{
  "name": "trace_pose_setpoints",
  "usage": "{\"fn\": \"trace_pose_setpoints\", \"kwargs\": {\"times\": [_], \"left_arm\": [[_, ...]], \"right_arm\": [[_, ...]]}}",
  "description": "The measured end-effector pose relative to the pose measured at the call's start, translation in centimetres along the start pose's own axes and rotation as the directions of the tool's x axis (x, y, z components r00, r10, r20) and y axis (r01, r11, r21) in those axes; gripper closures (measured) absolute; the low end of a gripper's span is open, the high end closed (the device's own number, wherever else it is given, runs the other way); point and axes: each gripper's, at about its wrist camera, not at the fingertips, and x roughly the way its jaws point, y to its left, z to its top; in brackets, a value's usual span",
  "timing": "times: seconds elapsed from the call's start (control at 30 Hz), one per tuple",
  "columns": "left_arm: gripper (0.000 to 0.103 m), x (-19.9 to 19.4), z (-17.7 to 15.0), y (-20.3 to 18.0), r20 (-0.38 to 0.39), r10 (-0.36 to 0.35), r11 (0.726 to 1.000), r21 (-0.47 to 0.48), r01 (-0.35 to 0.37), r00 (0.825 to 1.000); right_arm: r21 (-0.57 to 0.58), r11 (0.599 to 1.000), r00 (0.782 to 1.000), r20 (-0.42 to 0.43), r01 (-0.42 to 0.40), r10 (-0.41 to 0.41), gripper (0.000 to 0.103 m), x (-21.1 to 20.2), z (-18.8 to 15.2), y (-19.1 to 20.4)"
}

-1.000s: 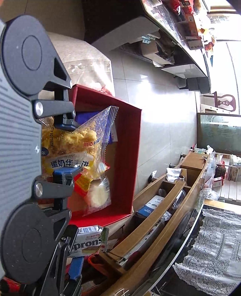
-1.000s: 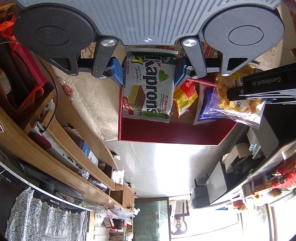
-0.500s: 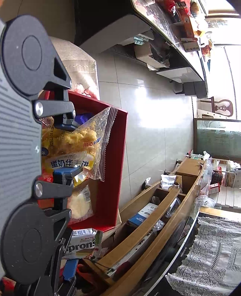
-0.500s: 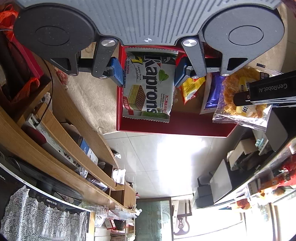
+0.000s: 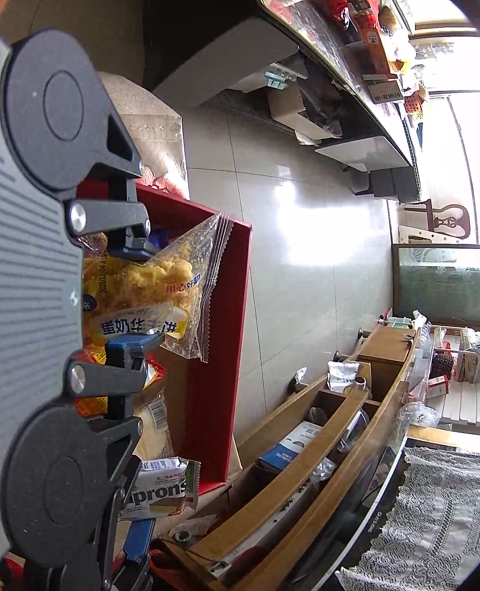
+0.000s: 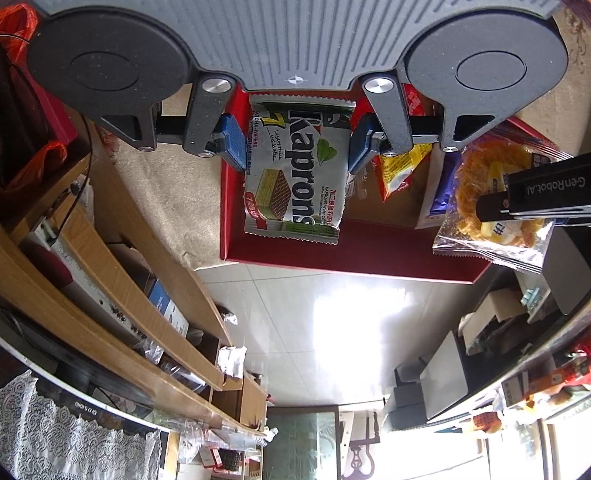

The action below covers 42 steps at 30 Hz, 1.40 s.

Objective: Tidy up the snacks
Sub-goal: 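Carry the Kaprons packet and waffle bag over the red box with both tools, then lower both snacks into the red box and open both tools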

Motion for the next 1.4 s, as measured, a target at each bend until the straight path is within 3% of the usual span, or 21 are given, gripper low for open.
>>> {"fn": "trace_pose_setpoints", "kwargs": {"times": [0.73, 0.93, 1.07, 1.4], "left_arm": [[0.069, 3.3, 0.0, 0.2, -0.041, 0.01, 1.0, 0.0, -0.01, 0.999], [0.068, 3.3, 0.1, 0.2, -0.037, 0.015, 1.0, 0.001, -0.015, 0.999], [0.061, 3.0, 0.3, 0.3, -0.023, 0.022, 1.0, -0.001, -0.022, 1.0], [0.051, 1.7, 1.0, 0.7, 0.021, 0.033, 0.999, -0.015, -0.033, 0.999]], "right_arm": [[-0.016, 1.0, 0.999, -0.036, -0.008, 0.007, 0.038, 3.0, -0.3, 0.4], [-0.03, 0.999, 0.999, -0.03, -0.013, 0.012, 0.033, 3.1, -0.3, 0.9], [-0.029, 0.999, 1.0, -0.019, -0.018, 0.018, 0.026, 2.9, -0.2, 0.9], [0.016, 1.0, 1.0, 0.021, -0.015, 0.015, 0.026, 2.2, 0.4, -0.2]]}}
